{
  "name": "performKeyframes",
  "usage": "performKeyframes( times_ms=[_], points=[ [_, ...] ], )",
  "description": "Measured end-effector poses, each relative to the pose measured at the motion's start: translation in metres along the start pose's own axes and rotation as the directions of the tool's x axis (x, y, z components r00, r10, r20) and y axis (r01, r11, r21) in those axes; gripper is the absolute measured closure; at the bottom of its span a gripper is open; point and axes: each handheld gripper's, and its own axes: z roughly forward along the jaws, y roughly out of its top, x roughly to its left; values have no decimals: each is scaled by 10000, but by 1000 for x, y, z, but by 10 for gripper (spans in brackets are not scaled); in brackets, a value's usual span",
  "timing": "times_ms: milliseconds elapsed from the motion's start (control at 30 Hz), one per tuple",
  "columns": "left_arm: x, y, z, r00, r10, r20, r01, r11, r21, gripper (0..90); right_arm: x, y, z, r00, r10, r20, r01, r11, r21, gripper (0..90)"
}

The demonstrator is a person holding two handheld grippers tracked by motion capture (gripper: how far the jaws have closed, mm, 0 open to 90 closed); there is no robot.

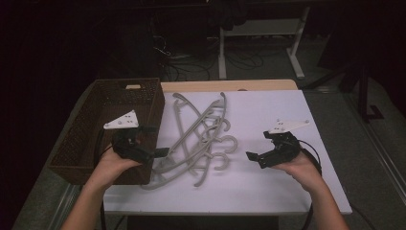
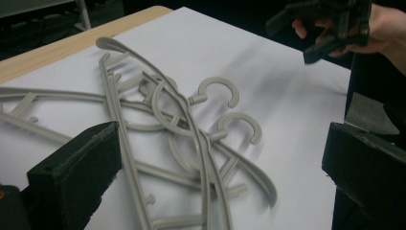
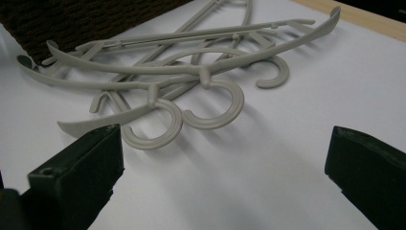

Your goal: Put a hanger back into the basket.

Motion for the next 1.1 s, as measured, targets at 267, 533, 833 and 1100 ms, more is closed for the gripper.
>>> performKeyframes(
  times_ms=[267, 533, 833, 1100],
  points=[
    [-20, 13, 31, 9988, 405, 269, -414, 9985, 346, 1, 1, -3, 5, 9999, -80, -84, 82, 9998, 176, 0],
    [-27, 11, 72, 9967, 475, 663, -542, 9932, 1031, 1, 1, -11, 8, 9994, -349, 11, 349, 9990, 283, 0],
    [-13, 3, 97, 9983, 191, 552, -270, 9889, 1461, 19, 5, -11, 10, 9982, -541, -258, 551, 9978, 361, 0],
    [-2, -15, 127, 9997, 112, -209, -62, 9740, 2263, 161, 7, -9, 11, 9982, -432, -423, 439, 9989, 147, 0]
  ],
)
